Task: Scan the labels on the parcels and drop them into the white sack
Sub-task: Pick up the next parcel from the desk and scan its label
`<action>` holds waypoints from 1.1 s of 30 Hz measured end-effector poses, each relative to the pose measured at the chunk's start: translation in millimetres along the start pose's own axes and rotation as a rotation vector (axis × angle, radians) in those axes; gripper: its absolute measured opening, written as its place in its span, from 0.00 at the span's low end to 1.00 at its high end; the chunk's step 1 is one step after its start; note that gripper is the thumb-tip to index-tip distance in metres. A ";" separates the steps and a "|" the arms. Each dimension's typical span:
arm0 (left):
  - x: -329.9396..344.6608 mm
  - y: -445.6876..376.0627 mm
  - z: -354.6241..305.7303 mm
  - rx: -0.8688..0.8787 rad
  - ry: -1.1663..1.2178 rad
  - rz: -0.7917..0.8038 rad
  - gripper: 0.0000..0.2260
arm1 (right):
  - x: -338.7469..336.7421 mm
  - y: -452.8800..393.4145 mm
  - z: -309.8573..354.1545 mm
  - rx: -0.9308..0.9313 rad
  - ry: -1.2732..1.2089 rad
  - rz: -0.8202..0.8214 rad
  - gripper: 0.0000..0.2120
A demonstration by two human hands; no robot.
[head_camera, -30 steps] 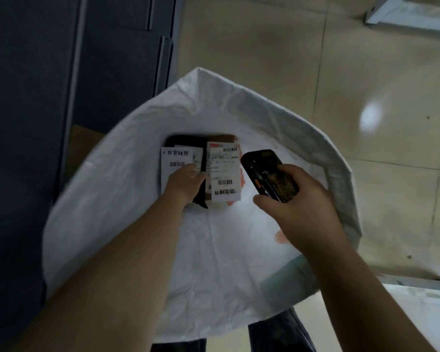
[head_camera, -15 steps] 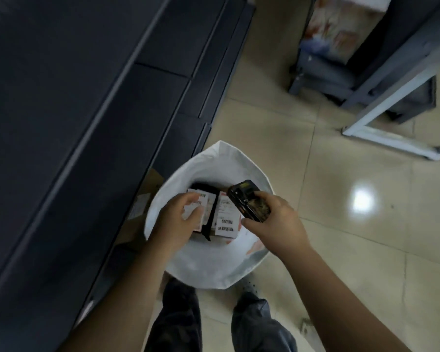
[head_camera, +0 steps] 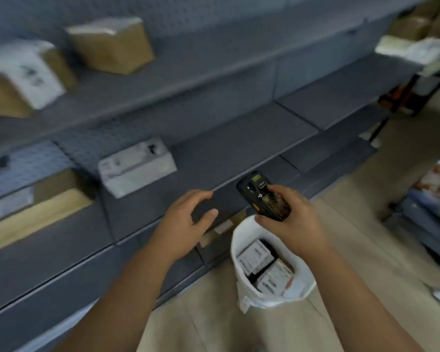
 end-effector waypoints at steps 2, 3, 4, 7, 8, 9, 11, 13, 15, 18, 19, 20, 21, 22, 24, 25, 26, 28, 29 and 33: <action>-43.4 26.3 -6.3 -0.011 -0.051 -0.075 0.16 | 7.4 16.4 40.1 -0.098 -0.022 0.033 0.30; -63.9 41.8 -9.3 -0.018 -0.073 -0.118 0.16 | 13.6 26.5 58.7 -0.139 -0.035 0.053 0.30; -83.5 59.7 -12.5 -0.019 -0.090 -0.165 0.16 | 21.3 38.2 76.1 -0.178 -0.051 0.075 0.30; -133.7 124.2 -18.5 -0.037 -0.110 -0.280 0.15 | 51.1 82.6 123.4 -0.275 -0.081 0.125 0.29; -149.3 148.7 -19.7 -0.050 -0.115 -0.313 0.14 | 63.1 100.5 138.9 -0.308 -0.084 0.143 0.29; -164.5 175.7 -19.8 -0.062 -0.124 -0.351 0.14 | 76.2 120.4 153.6 -0.339 -0.085 0.167 0.30; -195.6 232.4 -18.5 -0.074 -0.153 -0.429 0.15 | 104.4 163.1 183.6 -0.397 -0.081 0.220 0.30; -228.1 292.4 -17.7 -0.108 -0.182 -0.488 0.15 | 133.8 208.5 213.0 -0.436 -0.091 0.274 0.30; -260.3 352.4 -16.7 -0.130 -0.232 -0.539 0.15 | 164.8 253.7 242.2 -0.476 -0.104 0.331 0.30; -301.8 445.1 -11.3 -0.226 -0.301 -0.619 0.16 | 215.4 319.6 285.6 -0.565 -0.088 0.421 0.30; -313.6 475.0 -8.7 -0.261 -0.314 -0.651 0.16 | 232.6 339.6 299.2 -0.588 -0.088 0.451 0.30; -324.0 503.8 -5.8 -0.300 -0.325 -0.681 0.16 | 249.7 359.2 312.1 -0.603 -0.091 0.491 0.30; -333.2 532.1 -3.3 -0.334 -0.333 -0.711 0.16 | 267.2 378.1 324.6 -0.621 -0.091 0.533 0.30; -341.5 559.2 0.5 -0.368 -0.337 -0.740 0.16 | 284.7 396.2 337.0 -0.644 -0.086 0.573 0.30; -356.4 610.7 9.3 -0.439 -0.351 -0.802 0.16 | 320.5 430.6 361.2 -0.714 -0.041 0.638 0.30; -363.7 634.6 14.5 -0.484 -0.367 -0.829 0.16 | 339.0 447.0 372.8 -0.754 -0.015 0.667 0.29; -371.2 657.8 19.8 -0.526 -0.384 -0.855 0.17 | 357.5 463.3 384.3 -0.790 -0.002 0.695 0.29; -386.3 699.7 29.2 -0.606 -0.414 -0.900 0.17 | 395.7 494.1 406.2 -0.849 0.004 0.755 0.29; -394.3 719.2 33.8 -0.645 -0.435 -0.919 0.17 | 417.0 509.0 417.6 -0.874 0.009 0.790 0.29; -432.2 786.8 55.0 -0.805 -0.506 -0.968 0.16 | 503.0 566.2 468.3 -0.975 0.016 0.925 0.30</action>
Point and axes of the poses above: each hand's wrist, its own y-axis away from the middle knuckle, its own x-axis out of the palm, z = x × y, the point moved 5 cm from there along -y, towards the middle knuckle, and after that the axes turned 12 degrees about x, right-handed, at the moved point
